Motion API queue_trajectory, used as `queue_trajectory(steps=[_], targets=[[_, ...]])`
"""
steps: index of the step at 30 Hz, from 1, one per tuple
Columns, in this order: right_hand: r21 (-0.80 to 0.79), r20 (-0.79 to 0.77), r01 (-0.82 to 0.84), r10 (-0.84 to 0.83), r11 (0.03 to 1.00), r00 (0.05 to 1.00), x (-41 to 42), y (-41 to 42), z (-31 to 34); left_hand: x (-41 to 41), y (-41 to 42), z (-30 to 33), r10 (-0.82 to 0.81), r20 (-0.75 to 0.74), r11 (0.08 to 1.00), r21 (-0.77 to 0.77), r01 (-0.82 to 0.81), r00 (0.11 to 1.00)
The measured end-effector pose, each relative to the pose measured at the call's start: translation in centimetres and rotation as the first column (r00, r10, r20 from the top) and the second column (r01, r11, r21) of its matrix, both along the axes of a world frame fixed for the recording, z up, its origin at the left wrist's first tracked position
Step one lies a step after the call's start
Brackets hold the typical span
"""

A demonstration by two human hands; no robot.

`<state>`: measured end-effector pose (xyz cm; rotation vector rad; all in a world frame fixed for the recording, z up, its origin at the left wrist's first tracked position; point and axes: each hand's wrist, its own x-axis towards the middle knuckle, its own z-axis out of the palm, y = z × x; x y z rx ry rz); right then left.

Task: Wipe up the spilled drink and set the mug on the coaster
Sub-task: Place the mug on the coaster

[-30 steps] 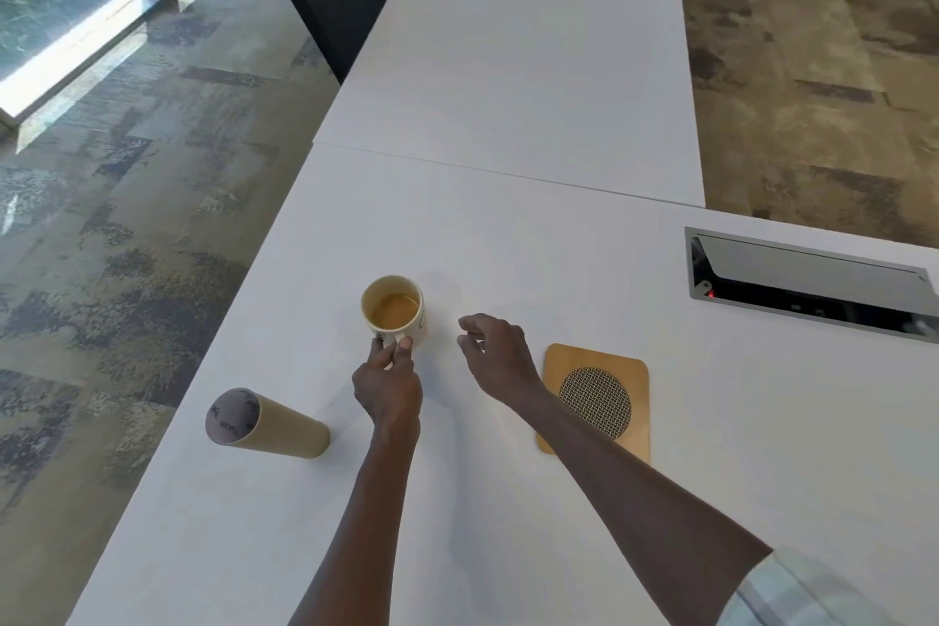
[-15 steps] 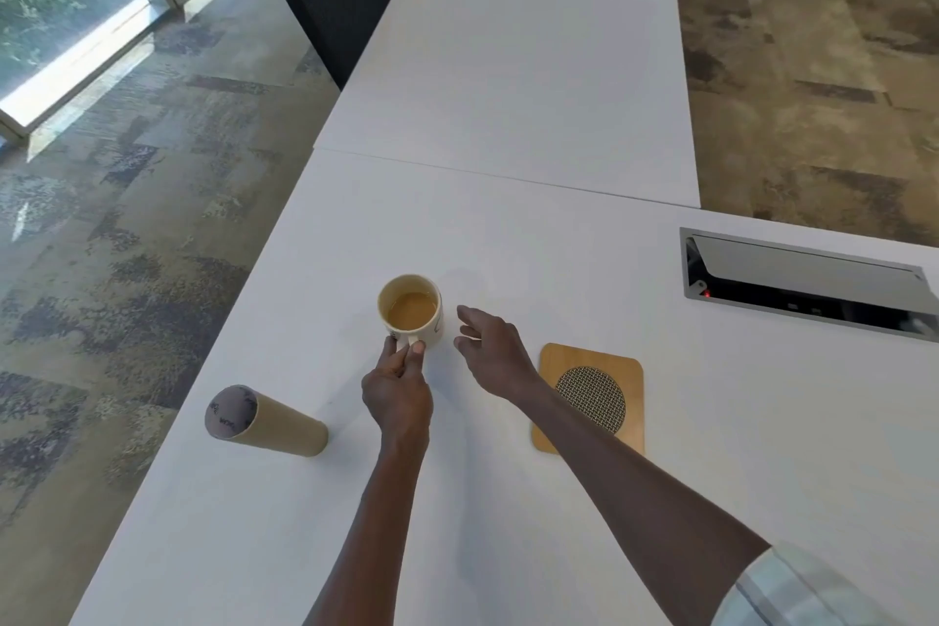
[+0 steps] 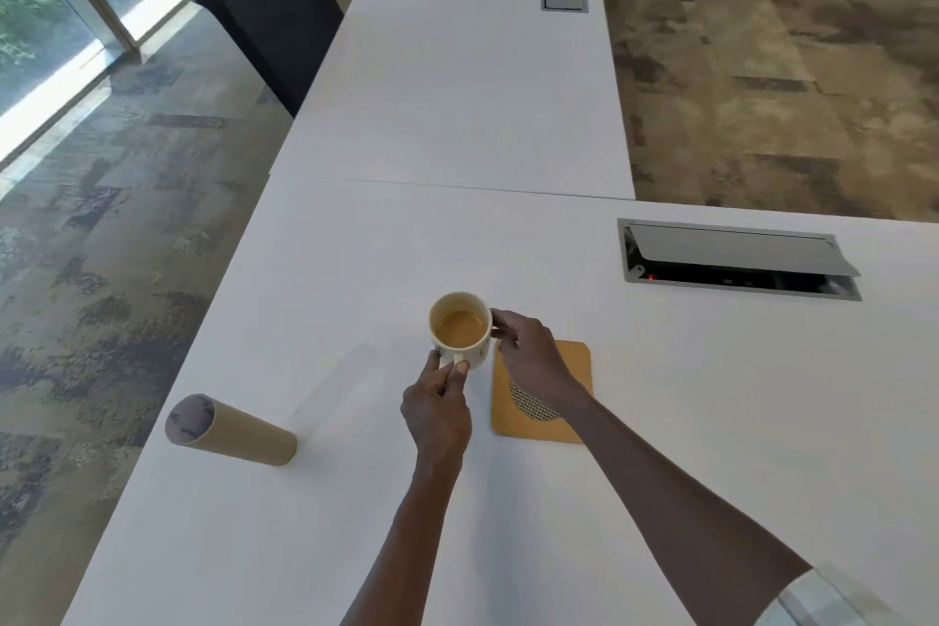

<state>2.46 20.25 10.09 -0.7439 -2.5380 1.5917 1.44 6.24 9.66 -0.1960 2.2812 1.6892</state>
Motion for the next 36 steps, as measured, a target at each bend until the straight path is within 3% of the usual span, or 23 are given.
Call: queue_trajectory(steps=[16, 36], targets=[[-0.019, 0.088, 0.126, -0.124, 0.992, 0.988, 8.6, 4.9, -0.2, 6.5, 4.5, -0.4, -0.179, 0.025, 0.979, 0.100, 0.176, 0.983], [-0.133, 0.137, 0.118, -0.099, 0.984, 0.986, 9.7, 6.1, -1.6, 7.2, 5.6, -2.7, -0.250, 0.022, 0.968, -0.014, 0.250, 0.968]])
